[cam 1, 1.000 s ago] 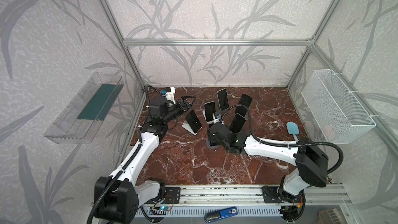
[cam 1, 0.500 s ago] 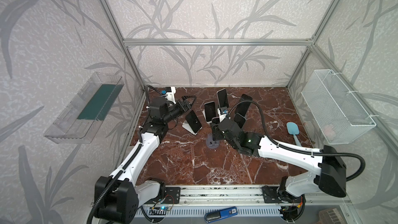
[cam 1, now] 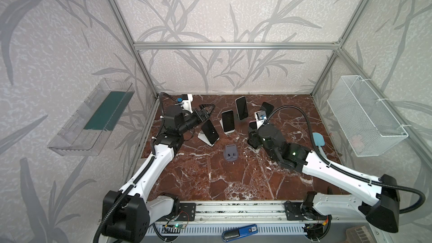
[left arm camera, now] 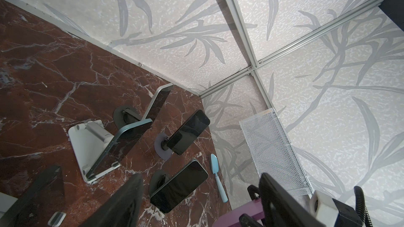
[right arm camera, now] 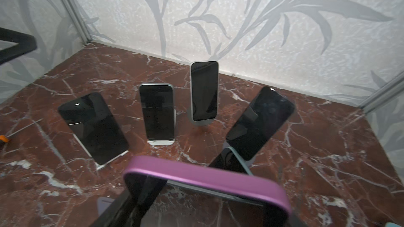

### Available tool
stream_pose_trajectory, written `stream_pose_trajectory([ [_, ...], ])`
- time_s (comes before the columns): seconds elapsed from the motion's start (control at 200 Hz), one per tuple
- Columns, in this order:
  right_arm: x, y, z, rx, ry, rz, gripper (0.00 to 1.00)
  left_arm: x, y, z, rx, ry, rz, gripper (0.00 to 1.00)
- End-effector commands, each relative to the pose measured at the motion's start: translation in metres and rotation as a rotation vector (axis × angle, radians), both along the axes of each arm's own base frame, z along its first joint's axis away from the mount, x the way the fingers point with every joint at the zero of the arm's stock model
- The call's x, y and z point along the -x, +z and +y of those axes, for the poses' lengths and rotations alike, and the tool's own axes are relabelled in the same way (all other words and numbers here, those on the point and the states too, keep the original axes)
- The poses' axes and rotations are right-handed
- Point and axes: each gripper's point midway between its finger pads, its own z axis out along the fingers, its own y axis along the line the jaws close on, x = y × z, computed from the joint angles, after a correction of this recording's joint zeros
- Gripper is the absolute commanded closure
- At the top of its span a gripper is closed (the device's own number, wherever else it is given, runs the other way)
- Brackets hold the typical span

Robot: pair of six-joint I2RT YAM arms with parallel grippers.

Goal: Remove the phone from the phone stand
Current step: Place the phone to the middle-right of the table.

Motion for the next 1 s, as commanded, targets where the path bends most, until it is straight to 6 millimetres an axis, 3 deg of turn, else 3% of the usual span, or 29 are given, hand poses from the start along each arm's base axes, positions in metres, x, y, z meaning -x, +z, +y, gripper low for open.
stream_pose_trajectory([
  [0.0, -0.008, 0.031, -0.024, -0.002, -0.033, -0.088, 0.33, 0.005, 0.011, -0.006, 0.019, -0.035, -0.052, 0.17],
  [0.29, -0.038, 0.033, -0.086, 0.025, -0.118, -0.064, 0.34, 0.006, 0.016, -0.010, 0.053, -0.058, -0.085, 0.17],
  [0.505, -0.072, 0.022, -0.124, 0.031, -0.180, -0.002, 0.34, 0.004, 0.009, -0.016, 0.050, -0.084, -0.078, 0.17],
  [0.705, -0.103, -0.005, -0.160, -0.012, -0.218, 0.099, 0.34, 0.004, 0.001, -0.024, 0.025, -0.113, -0.061, 0.17],
  [0.995, -0.135, -0.045, -0.175, 0.062, -0.169, 0.226, 0.35, 0.011, 0.009, -0.031, 0.023, -0.146, -0.094, 0.17],
])
